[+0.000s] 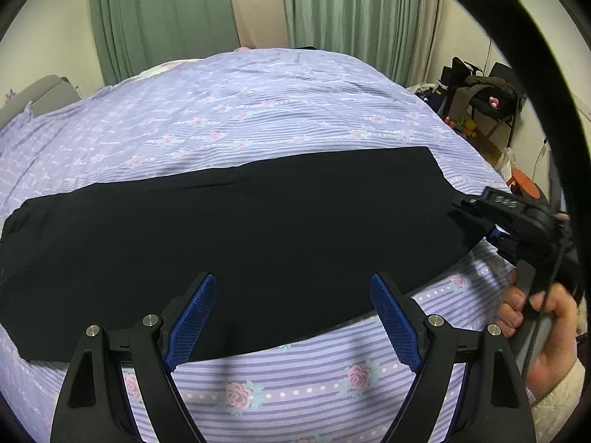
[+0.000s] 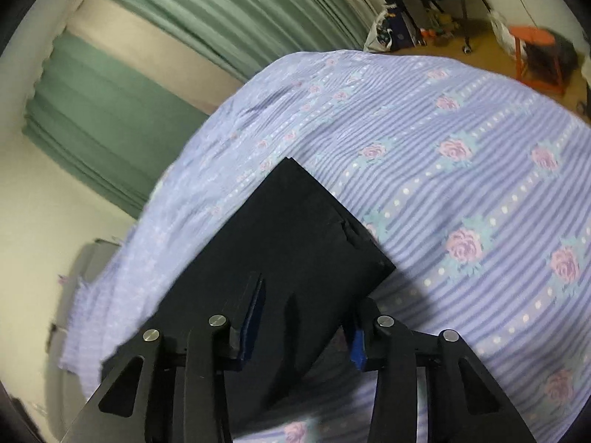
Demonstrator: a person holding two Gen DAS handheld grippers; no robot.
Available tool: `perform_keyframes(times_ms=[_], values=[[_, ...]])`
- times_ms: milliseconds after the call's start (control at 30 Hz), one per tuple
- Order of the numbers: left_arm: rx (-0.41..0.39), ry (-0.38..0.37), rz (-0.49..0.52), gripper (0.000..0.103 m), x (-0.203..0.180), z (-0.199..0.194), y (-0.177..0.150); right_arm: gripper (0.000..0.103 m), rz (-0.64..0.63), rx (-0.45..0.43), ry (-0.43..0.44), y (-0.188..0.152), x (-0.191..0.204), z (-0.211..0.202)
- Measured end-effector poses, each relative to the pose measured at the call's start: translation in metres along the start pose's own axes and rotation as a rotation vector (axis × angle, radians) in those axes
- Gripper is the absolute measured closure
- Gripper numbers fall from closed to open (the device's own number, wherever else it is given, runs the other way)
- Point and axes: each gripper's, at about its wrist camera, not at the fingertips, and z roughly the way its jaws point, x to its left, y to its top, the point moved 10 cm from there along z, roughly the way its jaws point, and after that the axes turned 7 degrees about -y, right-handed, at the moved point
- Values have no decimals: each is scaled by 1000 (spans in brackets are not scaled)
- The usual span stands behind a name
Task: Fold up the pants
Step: 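Grasp the trousers' leg end with the right gripper, then lift the leg end with the right gripper and fold it over toward the waistband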
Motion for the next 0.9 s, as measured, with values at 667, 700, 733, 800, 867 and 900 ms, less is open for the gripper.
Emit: perform_keyframes(times_ms=[667,700,733,800,867,900], values=[[-39,104,-306,17,118,-139,40,95,-557,-135,-136,45,174,-107],[-47,103,-315,17,128,-145,40,95,-605,-150,-140,44,190,-114],[-57,100,-323,17,138,-151,39,95,-649,-165,-142,41,205,-120],[-65,94,-329,17,160,-159,36,95,-752,-202,-158,28,238,-131],[-60,94,-321,17,180,-168,32,95,-848,-220,-164,7,276,-137],[-64,98,-320,17,191,-173,31,95,-891,-226,-166,-3,292,-138]])
